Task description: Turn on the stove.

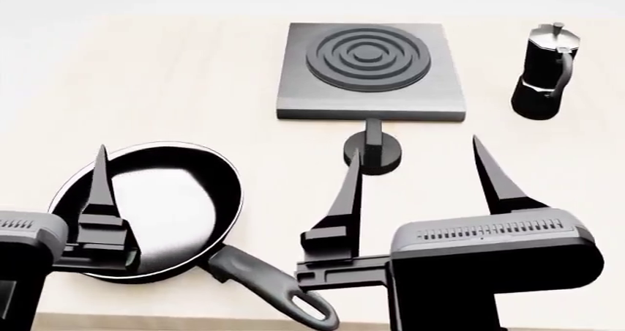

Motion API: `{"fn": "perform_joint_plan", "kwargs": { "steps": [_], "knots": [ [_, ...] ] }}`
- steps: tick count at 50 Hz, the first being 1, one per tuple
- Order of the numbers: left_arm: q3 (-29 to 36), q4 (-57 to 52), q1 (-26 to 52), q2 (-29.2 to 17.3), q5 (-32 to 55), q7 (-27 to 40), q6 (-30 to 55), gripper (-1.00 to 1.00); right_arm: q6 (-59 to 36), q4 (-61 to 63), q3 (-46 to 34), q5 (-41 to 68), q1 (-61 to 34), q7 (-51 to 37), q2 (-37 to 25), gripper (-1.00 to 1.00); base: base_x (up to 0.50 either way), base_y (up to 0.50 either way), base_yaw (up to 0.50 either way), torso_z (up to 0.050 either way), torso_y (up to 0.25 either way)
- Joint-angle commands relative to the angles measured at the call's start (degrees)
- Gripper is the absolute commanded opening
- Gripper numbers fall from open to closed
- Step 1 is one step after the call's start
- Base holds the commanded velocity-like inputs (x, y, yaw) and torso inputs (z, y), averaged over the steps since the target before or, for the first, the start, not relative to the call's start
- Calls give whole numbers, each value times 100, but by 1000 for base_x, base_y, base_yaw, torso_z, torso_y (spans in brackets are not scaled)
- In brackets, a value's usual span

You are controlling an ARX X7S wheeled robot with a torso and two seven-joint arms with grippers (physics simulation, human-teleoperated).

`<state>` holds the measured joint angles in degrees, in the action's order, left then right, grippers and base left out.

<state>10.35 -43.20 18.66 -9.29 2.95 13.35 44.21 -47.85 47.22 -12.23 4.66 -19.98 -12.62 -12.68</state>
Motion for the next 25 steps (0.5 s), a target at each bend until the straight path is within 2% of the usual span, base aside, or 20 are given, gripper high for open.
{"fn": "perform_joint_plan", "kwargs": {
  "steps": [1, 14, 25],
  "knots": [
    [19, 33, 4, -37, 34, 48, -15, 100, 27, -49, -47, 24, 0, -28, -18, 100, 0, 39, 0, 0, 0],
    [74, 103, 22, -76, 49, 101, -62, 100, 46, -304, 23, 214, -10, 31, 32, 100, 5, 0, 0, 0, 0],
    [104, 110, 22, -91, 65, 154, -71, 100, 58, -320, -25, 225, -1, -10, 9, 100, 226, 0, 0, 0, 0]
  ]
}}
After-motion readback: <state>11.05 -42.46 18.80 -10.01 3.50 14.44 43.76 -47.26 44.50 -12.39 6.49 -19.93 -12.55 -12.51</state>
